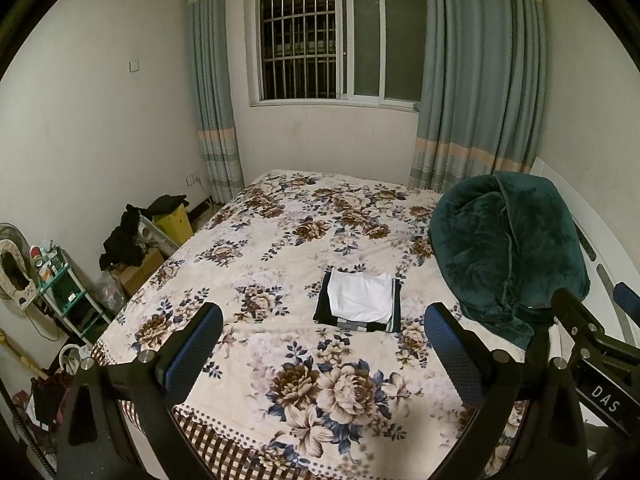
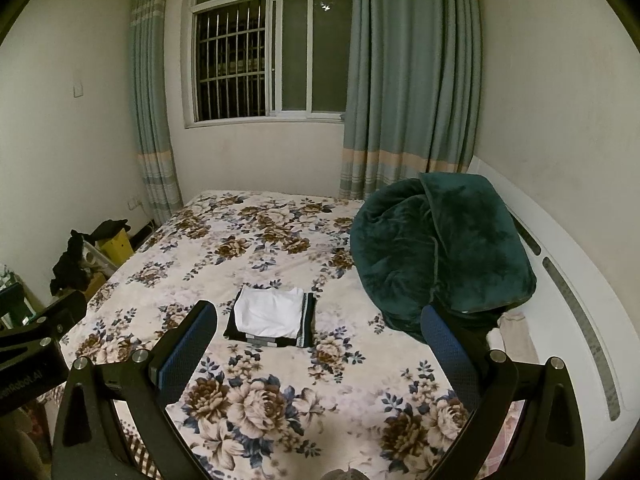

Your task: Fold small clothes

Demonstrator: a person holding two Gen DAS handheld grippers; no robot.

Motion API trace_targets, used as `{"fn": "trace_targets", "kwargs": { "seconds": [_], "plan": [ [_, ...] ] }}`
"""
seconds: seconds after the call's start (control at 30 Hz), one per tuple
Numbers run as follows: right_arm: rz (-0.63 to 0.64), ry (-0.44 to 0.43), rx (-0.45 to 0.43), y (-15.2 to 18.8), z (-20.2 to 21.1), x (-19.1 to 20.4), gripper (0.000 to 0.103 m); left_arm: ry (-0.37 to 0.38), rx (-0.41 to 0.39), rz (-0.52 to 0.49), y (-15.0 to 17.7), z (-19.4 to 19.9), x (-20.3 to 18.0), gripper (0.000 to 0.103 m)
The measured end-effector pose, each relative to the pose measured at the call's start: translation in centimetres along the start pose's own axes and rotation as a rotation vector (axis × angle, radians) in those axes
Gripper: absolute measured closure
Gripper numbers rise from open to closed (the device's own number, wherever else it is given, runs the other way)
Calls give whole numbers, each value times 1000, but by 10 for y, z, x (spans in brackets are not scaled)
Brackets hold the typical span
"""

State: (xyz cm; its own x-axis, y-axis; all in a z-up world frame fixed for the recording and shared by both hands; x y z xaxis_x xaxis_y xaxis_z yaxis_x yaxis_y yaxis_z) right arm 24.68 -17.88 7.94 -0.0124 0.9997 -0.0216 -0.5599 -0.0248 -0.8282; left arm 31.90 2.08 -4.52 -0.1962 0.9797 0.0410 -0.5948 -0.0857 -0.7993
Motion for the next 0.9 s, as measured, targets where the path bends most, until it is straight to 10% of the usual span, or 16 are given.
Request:
{"fn": "trace_targets", "kwargs": {
  "seconds": [0.9],
  "plan": [
    [-3,-5,-7,-11,-9,26,0,-6,-13,12,-3,3,1,0]
  ]
}}
Point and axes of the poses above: each gripper's, at about its wrist camera, not at the fingertips, and z roughly against the way its jaws point, x to its left, y to its underside, the point moved 6 cm from there along -z, roughly the way its jaws point, and after that the axes turned 5 degrees about -y, right-handed, at the moved point
